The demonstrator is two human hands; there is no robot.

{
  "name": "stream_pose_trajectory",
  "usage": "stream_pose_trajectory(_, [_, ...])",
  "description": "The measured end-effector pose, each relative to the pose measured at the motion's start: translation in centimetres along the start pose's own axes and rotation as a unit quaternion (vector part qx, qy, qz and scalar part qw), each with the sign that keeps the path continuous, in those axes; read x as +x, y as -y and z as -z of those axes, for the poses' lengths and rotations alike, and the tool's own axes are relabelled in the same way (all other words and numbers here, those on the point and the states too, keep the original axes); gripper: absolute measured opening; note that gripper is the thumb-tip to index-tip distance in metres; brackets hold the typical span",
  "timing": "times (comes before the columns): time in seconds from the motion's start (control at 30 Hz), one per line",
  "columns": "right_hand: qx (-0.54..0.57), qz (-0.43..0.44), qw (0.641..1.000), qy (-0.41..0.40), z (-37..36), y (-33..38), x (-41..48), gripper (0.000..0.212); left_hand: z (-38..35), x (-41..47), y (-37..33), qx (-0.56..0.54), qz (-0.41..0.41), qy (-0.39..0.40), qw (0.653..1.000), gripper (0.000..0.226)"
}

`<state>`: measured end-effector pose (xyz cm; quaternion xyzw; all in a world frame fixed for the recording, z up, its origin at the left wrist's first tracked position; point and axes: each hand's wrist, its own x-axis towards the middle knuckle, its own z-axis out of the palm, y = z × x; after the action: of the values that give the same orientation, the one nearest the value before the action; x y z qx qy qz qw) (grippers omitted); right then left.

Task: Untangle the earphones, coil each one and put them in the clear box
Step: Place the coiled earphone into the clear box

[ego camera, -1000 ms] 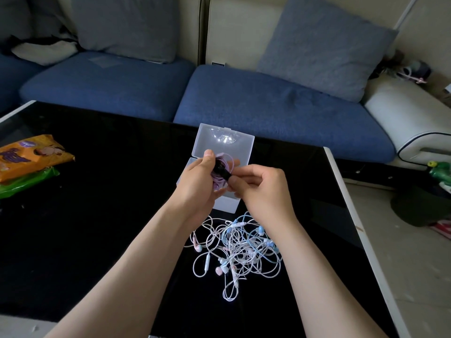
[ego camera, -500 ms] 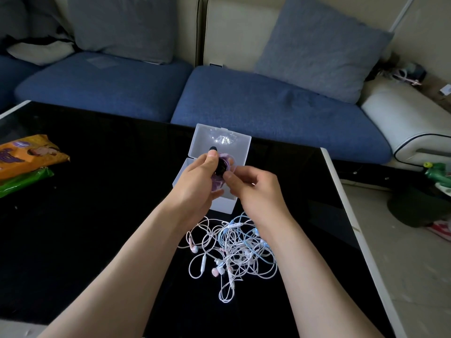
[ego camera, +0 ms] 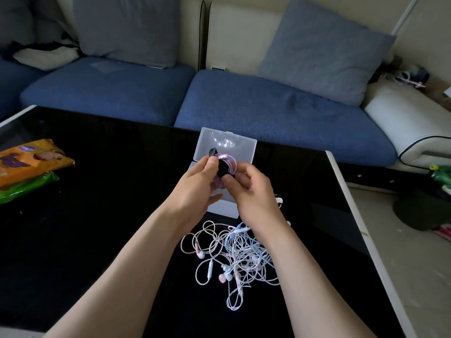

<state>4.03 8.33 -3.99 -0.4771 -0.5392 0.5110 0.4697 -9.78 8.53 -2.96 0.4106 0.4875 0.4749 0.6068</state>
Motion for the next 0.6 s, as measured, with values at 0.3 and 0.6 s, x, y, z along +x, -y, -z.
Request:
stream_pose_trajectory(0.3, [0.203, -0.057, 0.977, -0.027, -1.5, 0.1, 0.5, 0.020, 1.1, 0.4, 0.8, 0.191, -0.097, -0.089, 0.973, 0.055])
stream_pose_trajectory(0.6, [-0.093, -0.083, 0.985, -0.118, -0.8, -2.8, 2.0, 0.016, 3.6, 0.9, 3.9, 0.582, -0.037, -0.123, 0.803, 0.030])
